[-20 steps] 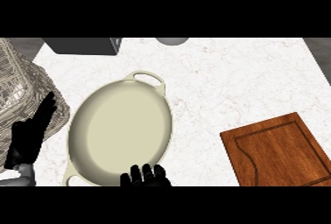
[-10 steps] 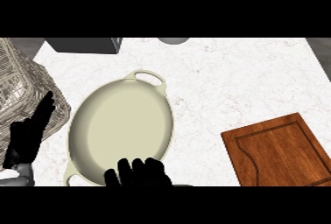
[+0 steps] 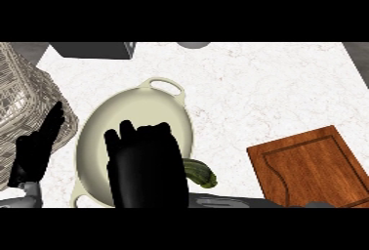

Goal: Pick the squash from the cutting board and place it in the pot

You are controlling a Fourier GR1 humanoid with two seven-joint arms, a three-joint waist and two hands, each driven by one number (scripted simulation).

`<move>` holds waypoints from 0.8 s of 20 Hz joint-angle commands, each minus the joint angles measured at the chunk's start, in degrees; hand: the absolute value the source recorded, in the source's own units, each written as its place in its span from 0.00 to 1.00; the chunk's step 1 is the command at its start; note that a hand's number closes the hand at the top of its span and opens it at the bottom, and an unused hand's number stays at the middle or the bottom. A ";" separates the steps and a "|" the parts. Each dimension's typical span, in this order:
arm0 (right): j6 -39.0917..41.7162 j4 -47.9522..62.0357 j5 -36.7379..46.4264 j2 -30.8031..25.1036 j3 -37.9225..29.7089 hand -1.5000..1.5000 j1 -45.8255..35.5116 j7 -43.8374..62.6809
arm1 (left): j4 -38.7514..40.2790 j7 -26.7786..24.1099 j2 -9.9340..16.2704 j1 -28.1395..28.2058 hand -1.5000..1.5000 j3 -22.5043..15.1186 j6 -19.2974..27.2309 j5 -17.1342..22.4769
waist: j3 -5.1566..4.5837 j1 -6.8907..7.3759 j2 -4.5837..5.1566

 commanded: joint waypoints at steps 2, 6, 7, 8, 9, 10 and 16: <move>-8.20 12.13 -6.50 0.58 -5.76 1.00 -8.06 1.51 | -1.68 3.10 -0.37 -2.28 0.50 -0.38 0.40 -0.24 | 0.05 0.20 0.29; -11.85 23.47 -11.06 0.58 -9.33 1.00 -9.90 -6.06 | -3.52 0.86 -0.15 1.80 0.50 0.15 -0.46 0.31 | 0.06 0.54 0.40; -14.58 27.02 -11.08 0.59 -7.39 1.00 -9.99 -7.79 | -2.04 1.42 -0.54 -0.15 0.50 -0.77 0.68 -1.53 | 0.06 0.19 0.47; -16.23 29.27 -11.47 0.59 -7.28 1.00 -9.79 -9.46 | 0.26 -1.66 0.85 0.69 0.50 1.06 -1.55 0.54 | 0.04 0.08 0.49; -18.12 33.16 -10.61 0.59 -7.20 1.00 -9.03 -11.50 | -0.56 0.33 0.25 -0.30 0.50 0.81 -0.37 -0.07 | 0.06 0.08 0.56; -15.09 34.72 -13.35 0.59 -10.06 1.00 -10.75 -14.91 | 1.64 -0.64 1.95 -1.19 0.50 3.12 -2.43 2.27 | 0.05 -0.35 0.51; -23.63 45.80 -23.05 0.60 -7.21 1.00 -13.79 -18.54 | -1.30 0.33 1.20 -0.68 0.50 0.94 -2.90 1.16 | 0.06 1.73 0.80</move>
